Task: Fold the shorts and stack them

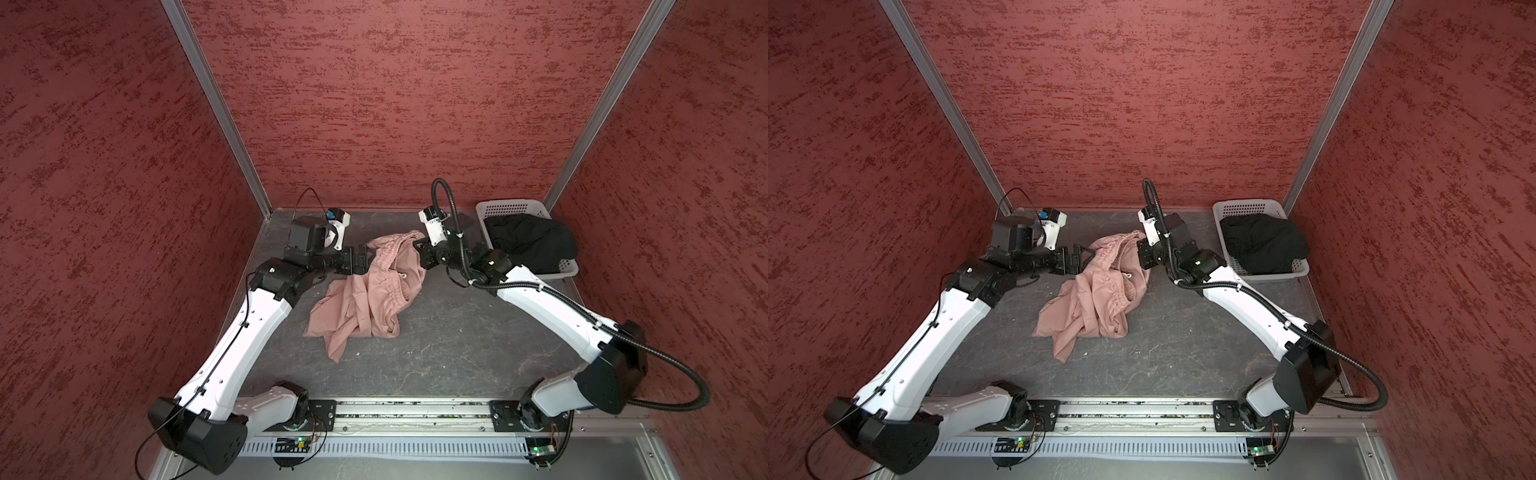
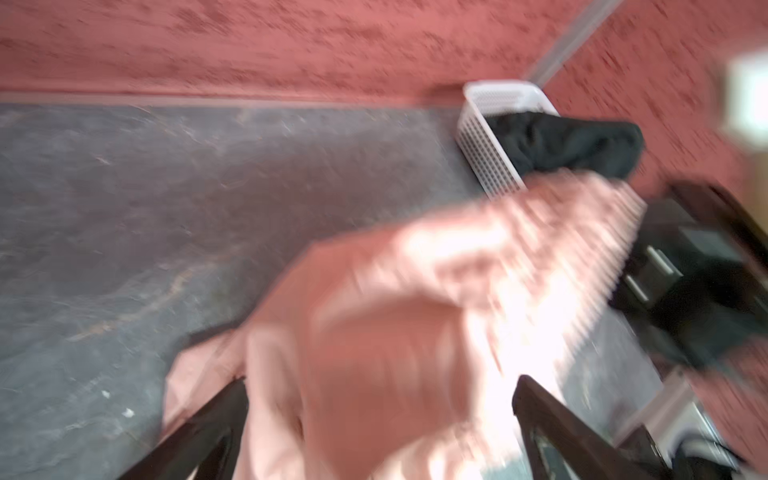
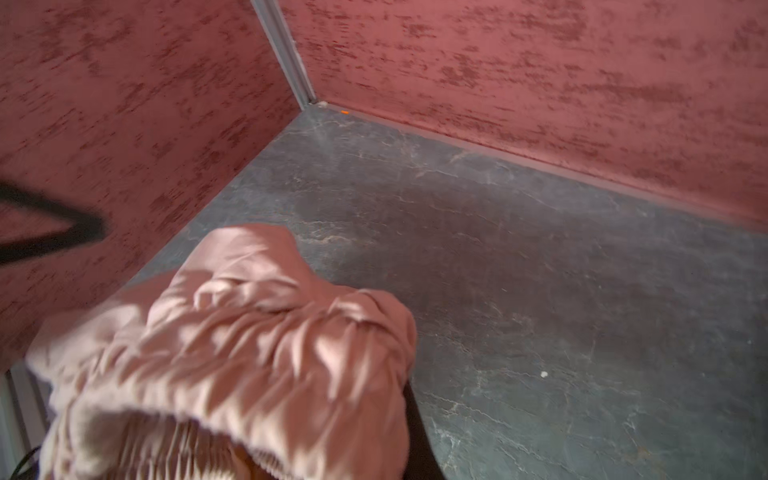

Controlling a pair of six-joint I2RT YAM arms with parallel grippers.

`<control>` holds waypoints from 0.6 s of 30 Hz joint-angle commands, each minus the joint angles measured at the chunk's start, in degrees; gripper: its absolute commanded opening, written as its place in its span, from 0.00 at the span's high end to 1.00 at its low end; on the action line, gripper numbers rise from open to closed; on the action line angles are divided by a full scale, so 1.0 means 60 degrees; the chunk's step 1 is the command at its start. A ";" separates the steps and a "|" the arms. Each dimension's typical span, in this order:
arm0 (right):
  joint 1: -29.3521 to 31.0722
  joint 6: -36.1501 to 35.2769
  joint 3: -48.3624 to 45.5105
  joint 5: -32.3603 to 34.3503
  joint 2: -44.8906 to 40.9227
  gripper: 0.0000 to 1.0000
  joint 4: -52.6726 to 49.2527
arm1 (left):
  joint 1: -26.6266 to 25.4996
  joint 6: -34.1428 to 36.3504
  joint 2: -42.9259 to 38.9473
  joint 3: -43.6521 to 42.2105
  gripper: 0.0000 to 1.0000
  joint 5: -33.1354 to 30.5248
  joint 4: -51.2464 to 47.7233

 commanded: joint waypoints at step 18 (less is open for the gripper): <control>-0.0966 0.0631 0.0261 -0.2279 0.1603 1.00 -0.0133 | -0.5146 0.1794 0.1811 -0.3135 0.01 -0.4936 0.4252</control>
